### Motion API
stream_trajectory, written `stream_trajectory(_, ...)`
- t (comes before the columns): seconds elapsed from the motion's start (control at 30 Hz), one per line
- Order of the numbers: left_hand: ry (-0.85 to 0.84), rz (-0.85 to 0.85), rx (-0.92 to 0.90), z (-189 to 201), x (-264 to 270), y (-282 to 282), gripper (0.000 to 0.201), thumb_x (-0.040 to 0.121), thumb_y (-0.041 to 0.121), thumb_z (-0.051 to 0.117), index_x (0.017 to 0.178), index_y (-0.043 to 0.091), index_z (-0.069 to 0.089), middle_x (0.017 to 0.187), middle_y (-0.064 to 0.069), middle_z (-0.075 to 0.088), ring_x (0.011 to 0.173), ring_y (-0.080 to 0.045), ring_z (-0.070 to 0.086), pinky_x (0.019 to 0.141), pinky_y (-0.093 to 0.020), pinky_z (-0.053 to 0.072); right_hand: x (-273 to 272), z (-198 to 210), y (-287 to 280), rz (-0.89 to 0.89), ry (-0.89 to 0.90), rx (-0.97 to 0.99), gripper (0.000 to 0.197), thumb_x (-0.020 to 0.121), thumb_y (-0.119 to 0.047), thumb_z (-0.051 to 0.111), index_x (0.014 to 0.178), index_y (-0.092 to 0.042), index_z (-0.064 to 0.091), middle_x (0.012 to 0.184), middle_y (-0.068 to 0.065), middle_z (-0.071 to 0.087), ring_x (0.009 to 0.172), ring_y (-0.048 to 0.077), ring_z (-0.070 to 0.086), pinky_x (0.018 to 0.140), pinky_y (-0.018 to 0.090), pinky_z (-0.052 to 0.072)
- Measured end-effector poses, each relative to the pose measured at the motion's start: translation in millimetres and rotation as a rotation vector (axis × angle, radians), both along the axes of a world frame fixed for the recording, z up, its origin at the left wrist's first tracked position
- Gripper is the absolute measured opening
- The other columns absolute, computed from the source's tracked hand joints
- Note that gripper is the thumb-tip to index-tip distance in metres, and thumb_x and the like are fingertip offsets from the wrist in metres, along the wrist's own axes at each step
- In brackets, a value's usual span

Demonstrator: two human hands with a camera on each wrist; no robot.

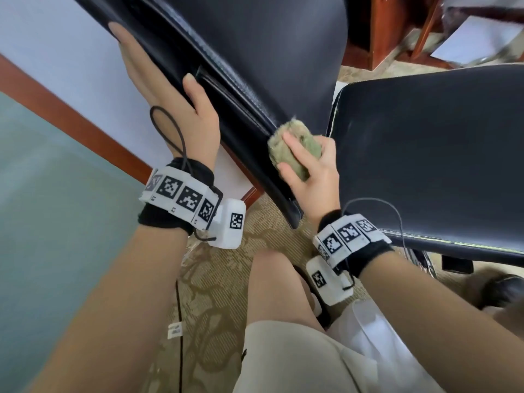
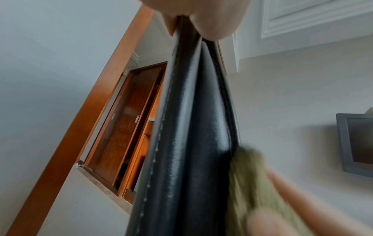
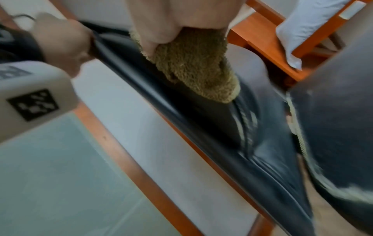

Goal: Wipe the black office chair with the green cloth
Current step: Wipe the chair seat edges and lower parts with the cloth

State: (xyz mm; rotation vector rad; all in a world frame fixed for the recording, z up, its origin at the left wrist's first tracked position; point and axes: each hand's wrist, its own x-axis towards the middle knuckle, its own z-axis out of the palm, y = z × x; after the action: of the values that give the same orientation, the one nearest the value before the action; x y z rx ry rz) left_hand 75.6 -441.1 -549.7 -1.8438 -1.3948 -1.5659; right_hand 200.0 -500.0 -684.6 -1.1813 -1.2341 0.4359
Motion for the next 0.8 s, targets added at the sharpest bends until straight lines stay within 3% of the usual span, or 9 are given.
stream_trajectory(0.1,0.001,-0.009,0.009,0,1,2,0.057,0.089,0.006,0.040,0.136,-0.022,0.022,0.142,-0.034,0.027,0.135,-0.038,0.030,0.107,-0.005,0.007,11,-34,-9,-0.007,0.008,-0.173,0.049,0.083,-0.015,0.068,0.129,-0.026,0.055,0.109,-0.001,0.037,0.092,-0.007,0.039,0.089,-0.006,0.023)
stream_trajectory(0.2,0.028,0.002,0.054,-1,4,3,0.052,0.092,0.005,0.040,0.131,-0.025,0.026,0.137,-0.039,0.031,0.131,-0.044,0.035,0.105,-0.003,0.008,25,-48,-13,0.038,0.021,-0.359,0.048,0.085,-0.017,0.066,0.130,-0.028,0.054,0.107,-0.001,0.039,0.093,0.001,0.041,0.081,-0.007,0.022)
stream_trajectory(0.3,0.035,-0.048,0.050,-6,4,0,0.050,0.093,0.004,0.038,0.129,-0.028,0.025,0.136,-0.043,0.031,0.131,-0.045,0.034,0.109,-0.007,0.010,37,-43,-14,0.031,0.074,-0.426,0.044,0.085,-0.020,0.066,0.127,-0.029,0.057,0.106,-0.001,0.042,0.096,0.007,0.044,0.081,-0.005,0.023)
stream_trajectory(0.4,0.053,-0.171,-0.073,-17,7,-14,0.057,0.092,0.000,0.039,0.132,-0.030,0.012,0.141,-0.046,0.016,0.135,-0.035,0.017,0.113,-0.014,0.008,42,-27,-11,-0.075,0.197,-0.367,0.042,0.085,-0.023,0.067,0.125,-0.029,0.058,0.107,-0.001,0.044,0.099,0.006,0.047,0.083,-0.009,0.022)
stream_trajectory(0.5,0.100,-0.247,-0.155,-32,6,-23,0.065,0.091,-0.005,0.047,0.131,-0.031,0.004,0.141,-0.049,0.005,0.134,-0.034,0.008,0.113,-0.014,0.004,34,2,-9,-0.083,0.275,-0.218,0.043,0.085,-0.022,0.067,0.126,-0.026,0.058,0.115,0.000,0.046,0.101,-0.011,0.045,0.093,-0.005,0.022)
stream_trajectory(0.6,0.115,-0.272,-0.219,-37,5,-24,0.070,0.089,-0.003,0.051,0.132,-0.030,0.002,0.141,-0.049,0.002,0.134,-0.033,0.006,0.112,-0.011,0.001,16,27,-2,-0.008,0.201,-0.074,0.046,0.084,-0.022,0.067,0.128,-0.026,0.055,0.115,0.002,0.044,0.102,-0.017,0.041,0.094,-0.003,0.023)
stream_trajectory(0.7,0.110,-0.263,-0.227,-40,3,-21,0.069,0.090,-0.002,0.050,0.132,-0.030,0.003,0.140,-0.050,0.002,0.136,-0.043,0.009,0.113,-0.014,0.001,4,27,7,0.003,0.115,-0.058,0.046,0.085,-0.024,0.065,0.129,-0.027,0.054,0.108,0.000,0.038,0.096,-0.018,0.041,0.087,-0.004,0.027)
stream_trajectory(0.8,0.102,-0.258,-0.243,-43,3,-18,0.069,0.089,-0.001,0.049,0.132,-0.030,0.004,0.140,-0.050,0.003,0.137,-0.051,0.012,0.115,-0.018,0.004,4,-6,1,-0.023,0.078,-0.119,0.047,0.086,-0.020,0.065,0.131,-0.028,0.052,0.106,0.000,0.036,0.096,-0.020,0.040,0.088,-0.005,0.026)
